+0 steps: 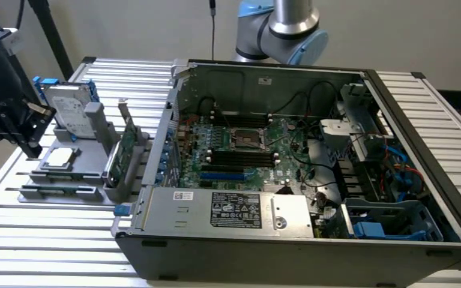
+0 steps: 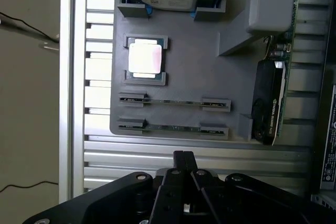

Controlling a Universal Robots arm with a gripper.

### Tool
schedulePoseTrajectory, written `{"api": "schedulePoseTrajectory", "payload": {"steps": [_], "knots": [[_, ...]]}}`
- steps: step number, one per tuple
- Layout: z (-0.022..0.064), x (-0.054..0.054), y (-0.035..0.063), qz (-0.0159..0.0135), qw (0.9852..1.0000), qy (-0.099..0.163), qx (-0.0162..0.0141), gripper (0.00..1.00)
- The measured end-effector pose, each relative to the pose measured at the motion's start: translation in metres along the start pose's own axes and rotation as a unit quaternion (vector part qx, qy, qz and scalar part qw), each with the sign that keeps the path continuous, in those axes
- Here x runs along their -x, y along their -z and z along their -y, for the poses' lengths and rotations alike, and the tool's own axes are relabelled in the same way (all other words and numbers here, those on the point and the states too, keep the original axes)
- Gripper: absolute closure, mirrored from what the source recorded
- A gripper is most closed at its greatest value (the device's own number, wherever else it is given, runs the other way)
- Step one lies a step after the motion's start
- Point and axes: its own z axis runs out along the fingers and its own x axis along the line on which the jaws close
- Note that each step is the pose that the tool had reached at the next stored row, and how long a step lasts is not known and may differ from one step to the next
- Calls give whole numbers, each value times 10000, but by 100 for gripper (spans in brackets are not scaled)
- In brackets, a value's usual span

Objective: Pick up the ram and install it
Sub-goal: 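Pick up the ram and move it above insertion slot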

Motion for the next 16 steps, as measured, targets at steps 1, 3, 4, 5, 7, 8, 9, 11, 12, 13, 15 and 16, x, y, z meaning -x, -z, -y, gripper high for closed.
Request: {"api": "schedulePoseTrajectory", "payload": {"steps": [1,3,4,5,7,8,9,11,12,13,15,16], "knots": [[1,7,-2,2,10000,14,2,89],[1,17,-2,1,10000,82,17,89],[1,23,-1,0,9999,127,24,89],[1,26,-1,0,9998,177,27,89],[1,26,-3,-2,9994,333,28,89],[1,27,-4,-2,9991,427,27,89],[1,28,-5,-4,9987,517,26,89],[1,28,-9,-6,9975,700,25,89],[1,28,-12,-6,9969,789,25,89],[1,27,-14,-7,9961,879,24,89],[1,28,-18,-9,9944,1058,23,89],[1,28,-21,-10,9934,1147,22,89]]}}
